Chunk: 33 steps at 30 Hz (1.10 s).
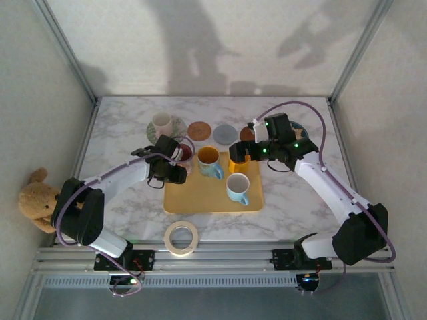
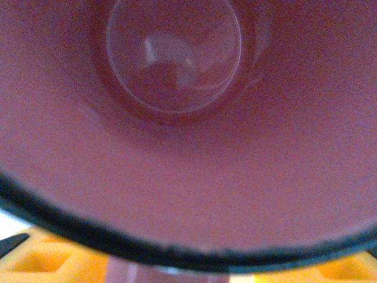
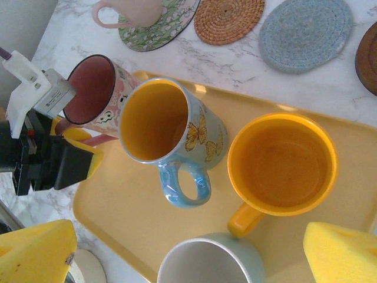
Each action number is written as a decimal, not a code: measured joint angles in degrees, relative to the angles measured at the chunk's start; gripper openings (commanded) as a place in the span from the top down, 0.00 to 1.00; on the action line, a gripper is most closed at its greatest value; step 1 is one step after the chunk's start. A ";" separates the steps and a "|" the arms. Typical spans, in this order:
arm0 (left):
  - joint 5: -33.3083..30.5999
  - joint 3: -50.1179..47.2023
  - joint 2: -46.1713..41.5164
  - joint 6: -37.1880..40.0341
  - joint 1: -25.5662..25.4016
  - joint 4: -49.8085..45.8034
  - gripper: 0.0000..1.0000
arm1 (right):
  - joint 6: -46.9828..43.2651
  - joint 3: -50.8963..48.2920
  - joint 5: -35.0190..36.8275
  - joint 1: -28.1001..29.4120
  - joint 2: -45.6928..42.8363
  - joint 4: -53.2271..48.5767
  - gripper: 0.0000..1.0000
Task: Place the cup by the coaster
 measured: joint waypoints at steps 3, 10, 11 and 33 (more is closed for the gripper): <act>-0.17 0.00 0.00 -0.15 0.00 0.13 0.61 | 0.13 0.00 0.02 0.00 0.00 0.48 0.01; -0.39 -0.02 0.00 -0.02 0.00 0.55 0.62 | 0.17 0.00 0.02 0.00 0.00 0.83 0.01; -0.42 -0.04 0.00 -0.02 0.00 0.55 0.62 | 0.17 0.00 0.02 0.00 0.00 0.83 0.01; -1.73 -0.74 0.55 -0.42 -0.37 1.64 0.72 | 0.22 -0.87 0.39 0.00 -0.22 0.94 0.01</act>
